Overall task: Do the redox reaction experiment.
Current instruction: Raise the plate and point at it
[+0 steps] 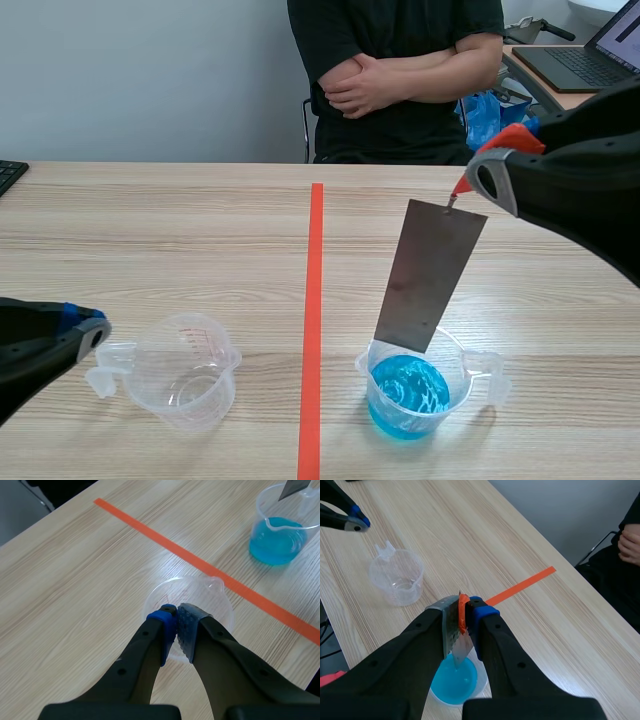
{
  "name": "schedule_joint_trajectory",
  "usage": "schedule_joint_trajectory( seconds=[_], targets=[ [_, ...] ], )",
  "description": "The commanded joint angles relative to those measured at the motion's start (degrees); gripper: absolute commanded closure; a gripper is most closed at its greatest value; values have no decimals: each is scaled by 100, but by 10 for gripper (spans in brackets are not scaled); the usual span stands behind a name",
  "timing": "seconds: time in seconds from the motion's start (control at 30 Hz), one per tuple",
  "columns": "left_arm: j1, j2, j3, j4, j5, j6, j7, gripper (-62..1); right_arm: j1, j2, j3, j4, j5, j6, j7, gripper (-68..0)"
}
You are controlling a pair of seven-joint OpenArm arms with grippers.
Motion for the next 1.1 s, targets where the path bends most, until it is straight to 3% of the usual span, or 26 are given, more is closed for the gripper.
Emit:
schedule_joint_trajectory(
  seconds=[0.0, 0.4, 0.5, 0.8, 1.07],
  targets=[
    [-225, 31, 144, -94, 66, -7, -105, -45, -11, 31, 70, 26, 85, 33, 63, -15],
    [-1276, 96, 2129, -1040, 804, -7, -389, -45, -11, 31, 70, 26, 105, 33, 66, -15],
    [-1471, 282, 2468, -1209, 964, -7, -402, -45, -9, 31, 70, 26, 105, 33, 66, -15],
    [-2065, 1056, 2975, -1805, 1080, -7, -407, -45, -9, 31, 70, 26, 107, 33, 68, -15],
    [-2570, 1539, 2992, -2312, 1078, -7, -461, -45, -9, 31, 70, 26, 107, 33, 68, -15]
  ],
)
